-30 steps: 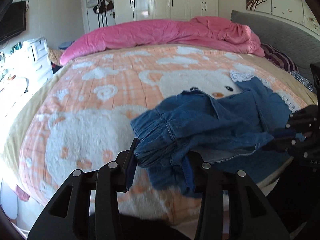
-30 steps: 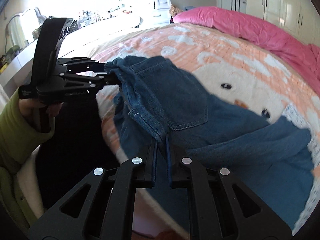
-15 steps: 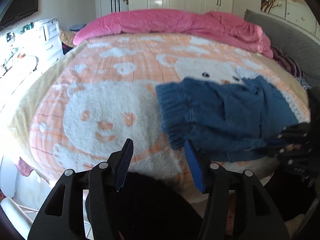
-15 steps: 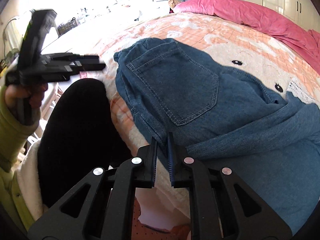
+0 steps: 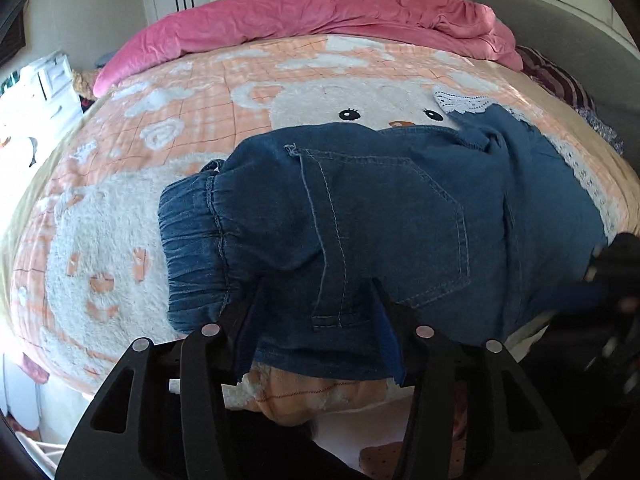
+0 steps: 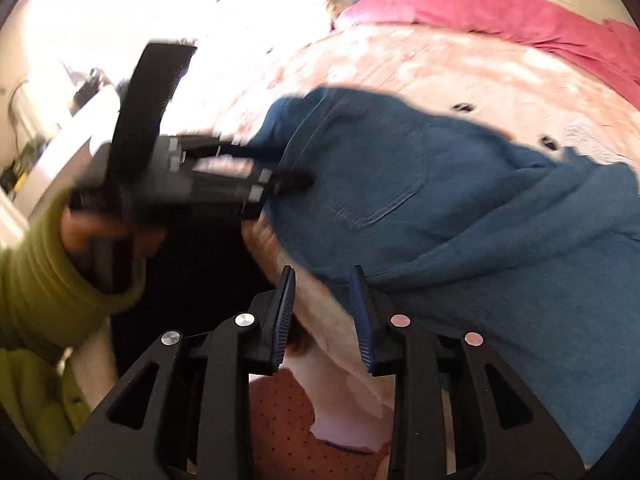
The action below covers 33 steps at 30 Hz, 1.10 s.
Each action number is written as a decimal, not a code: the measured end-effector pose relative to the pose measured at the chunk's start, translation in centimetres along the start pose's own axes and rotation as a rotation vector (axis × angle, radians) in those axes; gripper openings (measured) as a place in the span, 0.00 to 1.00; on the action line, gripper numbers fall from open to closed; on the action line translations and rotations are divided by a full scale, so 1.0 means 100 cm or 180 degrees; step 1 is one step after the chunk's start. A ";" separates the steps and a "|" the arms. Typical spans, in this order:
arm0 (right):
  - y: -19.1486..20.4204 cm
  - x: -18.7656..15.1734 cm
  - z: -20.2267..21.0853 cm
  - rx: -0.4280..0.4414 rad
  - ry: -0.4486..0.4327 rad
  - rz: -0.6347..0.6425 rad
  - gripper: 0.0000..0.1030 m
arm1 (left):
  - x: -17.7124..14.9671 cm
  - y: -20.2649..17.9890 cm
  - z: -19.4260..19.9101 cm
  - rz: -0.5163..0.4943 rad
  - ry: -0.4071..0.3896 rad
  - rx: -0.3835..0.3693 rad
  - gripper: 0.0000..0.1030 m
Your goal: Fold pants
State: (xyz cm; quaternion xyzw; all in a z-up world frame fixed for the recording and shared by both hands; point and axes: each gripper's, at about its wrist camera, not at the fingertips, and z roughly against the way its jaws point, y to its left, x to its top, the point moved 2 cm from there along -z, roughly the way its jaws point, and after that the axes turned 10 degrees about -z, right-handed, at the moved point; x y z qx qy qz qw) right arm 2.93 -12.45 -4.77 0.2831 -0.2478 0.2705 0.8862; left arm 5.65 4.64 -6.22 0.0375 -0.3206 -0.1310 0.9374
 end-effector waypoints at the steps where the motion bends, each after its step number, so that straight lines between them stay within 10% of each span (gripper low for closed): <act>1: -0.002 0.003 0.005 -0.0059 -0.0080 -0.0017 0.25 | 0.000 -0.002 0.000 -0.0048 -0.0003 0.0037 0.48; 8: -0.012 0.038 -0.004 -0.0330 -0.0212 -0.0219 0.39 | -0.002 0.000 0.001 -0.0045 -0.0038 0.0025 0.48; 12: -0.036 0.031 -0.053 -0.0787 0.0301 -0.0393 0.43 | -0.005 0.001 0.004 -0.0029 -0.0080 -0.0013 0.48; 19: -0.049 0.031 -0.001 -0.0406 -0.0131 -0.0641 0.48 | -0.007 0.010 0.035 0.0230 -0.0399 -0.0294 0.51; 33: -0.127 0.034 0.079 -0.0856 -0.0846 -0.1298 0.64 | 0.025 -0.068 0.061 -0.0038 -0.0599 -0.0912 0.62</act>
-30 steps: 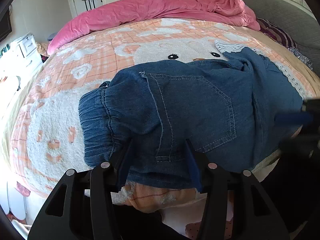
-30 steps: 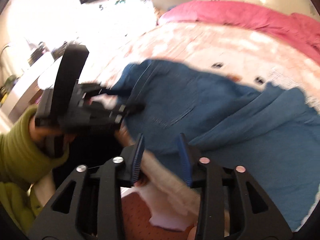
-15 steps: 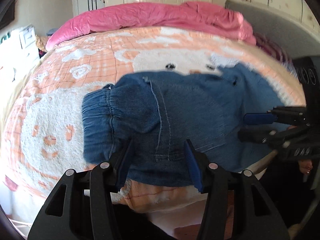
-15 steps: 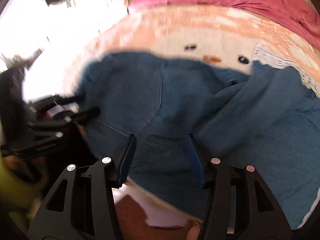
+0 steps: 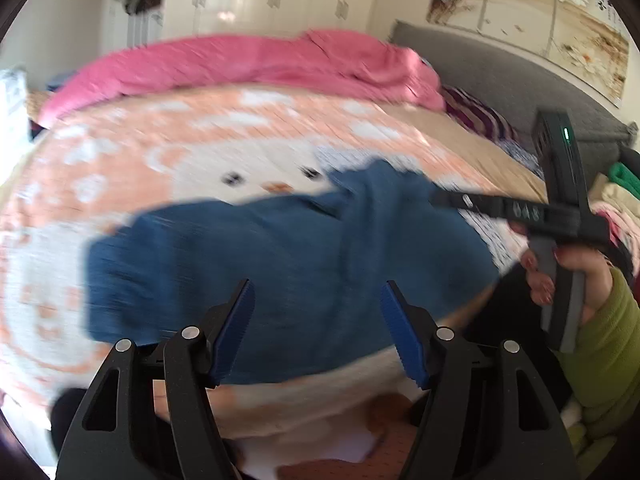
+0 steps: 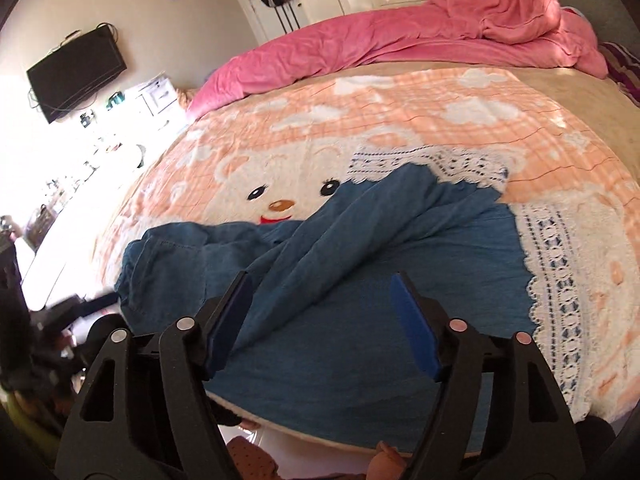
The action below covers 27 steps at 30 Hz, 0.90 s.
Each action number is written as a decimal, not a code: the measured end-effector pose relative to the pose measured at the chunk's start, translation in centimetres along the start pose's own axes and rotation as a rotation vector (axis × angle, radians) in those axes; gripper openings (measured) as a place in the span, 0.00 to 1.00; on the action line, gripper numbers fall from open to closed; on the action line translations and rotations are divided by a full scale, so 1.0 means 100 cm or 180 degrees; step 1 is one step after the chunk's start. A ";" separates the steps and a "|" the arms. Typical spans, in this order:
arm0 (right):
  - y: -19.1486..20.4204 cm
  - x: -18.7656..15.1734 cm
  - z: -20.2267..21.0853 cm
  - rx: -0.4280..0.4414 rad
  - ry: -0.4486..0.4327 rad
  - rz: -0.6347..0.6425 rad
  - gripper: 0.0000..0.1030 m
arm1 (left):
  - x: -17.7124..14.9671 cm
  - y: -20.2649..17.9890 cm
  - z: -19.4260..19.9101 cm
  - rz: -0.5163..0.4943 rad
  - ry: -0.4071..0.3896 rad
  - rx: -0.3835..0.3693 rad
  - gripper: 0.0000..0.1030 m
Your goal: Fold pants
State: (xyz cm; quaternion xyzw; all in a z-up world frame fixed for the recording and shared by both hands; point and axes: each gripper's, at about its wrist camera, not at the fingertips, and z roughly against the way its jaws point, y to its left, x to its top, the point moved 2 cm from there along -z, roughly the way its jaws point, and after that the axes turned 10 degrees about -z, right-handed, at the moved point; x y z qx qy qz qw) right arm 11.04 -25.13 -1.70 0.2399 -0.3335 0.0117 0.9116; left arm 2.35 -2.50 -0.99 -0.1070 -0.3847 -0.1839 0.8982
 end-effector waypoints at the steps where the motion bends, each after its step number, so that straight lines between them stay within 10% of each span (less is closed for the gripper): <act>1: 0.000 -0.001 0.003 -0.0004 -0.0010 0.0008 0.64 | 0.000 -0.006 -0.007 -0.0020 0.0039 -0.0052 0.62; 15: 0.019 0.048 -0.040 -0.0339 0.0070 0.0424 0.68 | 0.005 -0.011 -0.099 0.0119 0.0448 -0.0591 0.59; 27: 0.027 0.104 -0.147 -0.0966 0.0406 0.0574 0.68 | 0.003 -0.012 -0.107 0.0027 0.0048 -0.0995 0.42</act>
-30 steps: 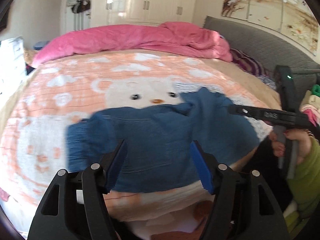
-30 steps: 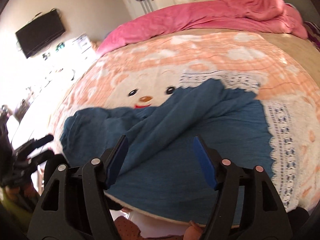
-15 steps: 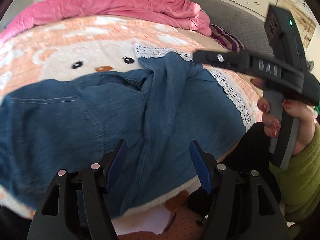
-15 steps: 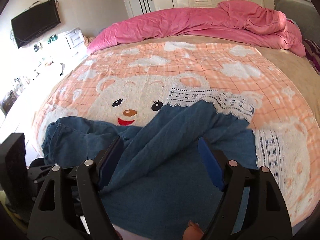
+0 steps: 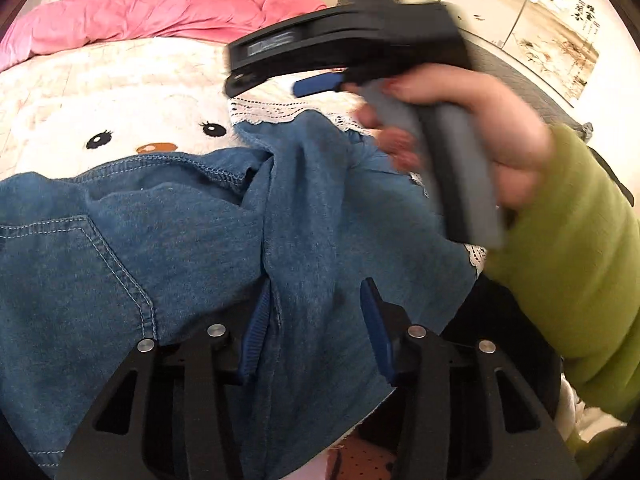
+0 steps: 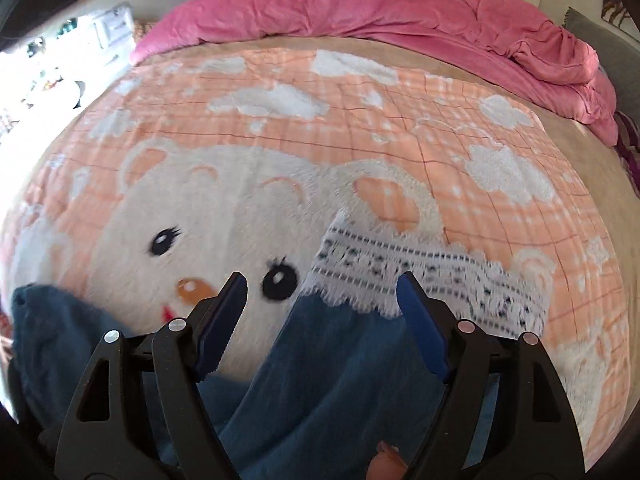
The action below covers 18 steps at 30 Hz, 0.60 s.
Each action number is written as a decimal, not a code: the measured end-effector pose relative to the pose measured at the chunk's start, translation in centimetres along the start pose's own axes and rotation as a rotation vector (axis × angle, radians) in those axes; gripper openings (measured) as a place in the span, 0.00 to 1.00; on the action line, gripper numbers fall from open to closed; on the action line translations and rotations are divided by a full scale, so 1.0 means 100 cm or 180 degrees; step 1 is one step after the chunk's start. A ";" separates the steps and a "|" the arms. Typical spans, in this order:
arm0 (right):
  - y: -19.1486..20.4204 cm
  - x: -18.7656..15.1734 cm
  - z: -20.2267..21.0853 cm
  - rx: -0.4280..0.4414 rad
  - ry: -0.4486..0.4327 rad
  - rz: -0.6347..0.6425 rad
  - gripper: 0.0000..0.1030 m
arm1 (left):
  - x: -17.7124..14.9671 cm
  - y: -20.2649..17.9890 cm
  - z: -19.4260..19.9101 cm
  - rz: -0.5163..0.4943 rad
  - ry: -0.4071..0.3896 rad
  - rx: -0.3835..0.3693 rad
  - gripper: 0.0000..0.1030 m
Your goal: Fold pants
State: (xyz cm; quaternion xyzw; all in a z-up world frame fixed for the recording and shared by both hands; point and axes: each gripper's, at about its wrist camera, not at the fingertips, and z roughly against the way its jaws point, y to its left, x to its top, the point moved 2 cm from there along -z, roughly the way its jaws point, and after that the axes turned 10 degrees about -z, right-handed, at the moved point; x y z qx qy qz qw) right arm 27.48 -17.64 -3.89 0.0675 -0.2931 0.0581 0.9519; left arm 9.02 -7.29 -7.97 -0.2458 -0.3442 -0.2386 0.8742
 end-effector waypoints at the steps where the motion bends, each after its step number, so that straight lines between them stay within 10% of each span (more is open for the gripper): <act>1: 0.001 0.005 -0.012 -0.0079 0.0057 -0.0010 0.68 | -0.001 0.000 0.000 0.0004 -0.0011 -0.0015 0.42; 7: -0.004 0.021 -0.056 -0.0244 0.0210 -0.0224 0.68 | 0.000 0.007 0.004 0.0108 -0.0108 -0.0199 0.42; 10: -0.011 0.020 -0.063 -0.0225 0.0220 -0.0294 0.45 | 0.003 0.012 0.007 0.0167 -0.0173 -0.0250 0.45; 12: -0.014 0.019 -0.057 -0.0198 0.0154 -0.0232 0.08 | 0.005 0.014 0.006 0.0171 -0.0216 -0.0241 0.49; 18: -0.057 0.010 0.009 0.0249 -0.0150 -0.0745 0.05 | 0.011 0.014 0.004 0.0170 -0.0260 -0.0208 0.56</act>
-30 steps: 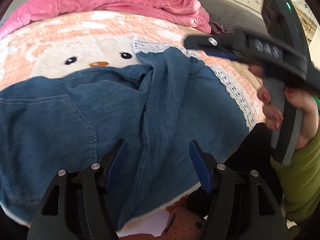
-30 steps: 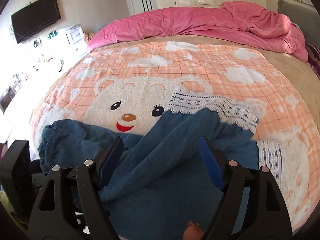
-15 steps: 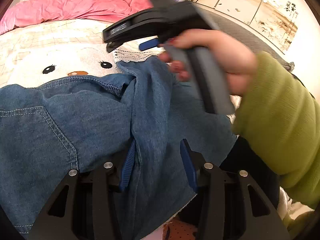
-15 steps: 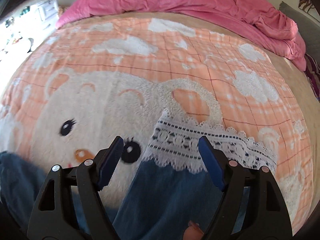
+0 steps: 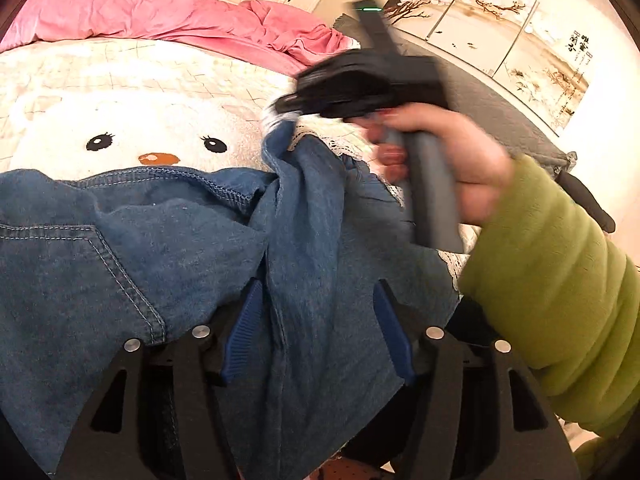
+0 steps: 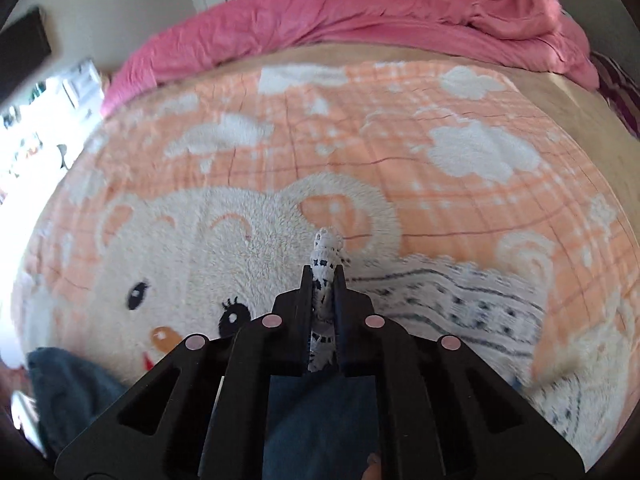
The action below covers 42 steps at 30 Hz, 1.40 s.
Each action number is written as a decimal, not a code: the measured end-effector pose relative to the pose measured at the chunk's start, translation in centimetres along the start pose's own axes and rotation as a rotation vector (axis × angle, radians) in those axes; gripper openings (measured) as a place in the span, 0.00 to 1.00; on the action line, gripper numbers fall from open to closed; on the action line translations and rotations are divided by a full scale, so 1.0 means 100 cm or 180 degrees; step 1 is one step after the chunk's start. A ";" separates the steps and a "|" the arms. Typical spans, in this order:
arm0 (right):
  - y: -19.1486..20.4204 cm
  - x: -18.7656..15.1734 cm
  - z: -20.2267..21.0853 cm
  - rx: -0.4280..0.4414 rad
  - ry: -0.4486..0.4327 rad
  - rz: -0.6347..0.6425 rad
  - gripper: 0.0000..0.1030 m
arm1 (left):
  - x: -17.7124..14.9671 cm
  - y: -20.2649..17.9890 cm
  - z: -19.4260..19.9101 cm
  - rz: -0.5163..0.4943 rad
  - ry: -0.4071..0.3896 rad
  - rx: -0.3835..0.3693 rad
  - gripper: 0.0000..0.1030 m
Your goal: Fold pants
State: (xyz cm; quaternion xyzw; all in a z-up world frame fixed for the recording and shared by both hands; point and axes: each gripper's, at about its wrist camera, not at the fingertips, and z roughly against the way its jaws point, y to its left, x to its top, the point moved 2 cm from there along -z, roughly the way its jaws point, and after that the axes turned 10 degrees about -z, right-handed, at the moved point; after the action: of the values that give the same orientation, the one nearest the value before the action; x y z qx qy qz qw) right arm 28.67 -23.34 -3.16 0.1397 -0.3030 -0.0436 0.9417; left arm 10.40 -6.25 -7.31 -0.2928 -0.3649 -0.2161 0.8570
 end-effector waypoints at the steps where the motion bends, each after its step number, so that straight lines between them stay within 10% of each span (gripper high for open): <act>1: -0.007 -0.001 0.011 0.0061 -0.0038 -0.0082 0.05 | 0.000 0.001 -0.003 -0.0012 0.0002 0.0012 0.56; 19: -0.151 -0.110 0.161 0.0245 -0.0412 -0.1343 0.05 | -0.009 -0.039 -0.009 -0.1014 -0.0039 0.0630 0.28; 42: -0.193 -0.177 0.163 0.0073 0.0050 -0.1610 0.09 | -0.027 -0.069 0.001 -0.1558 0.0127 0.0453 0.06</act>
State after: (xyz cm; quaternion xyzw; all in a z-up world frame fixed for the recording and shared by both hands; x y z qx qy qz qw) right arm 4.88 -42.68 -5.97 0.2221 -0.2516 -0.2733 0.9015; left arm 4.64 -10.82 -6.95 -0.1304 -0.4222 -0.3965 0.8047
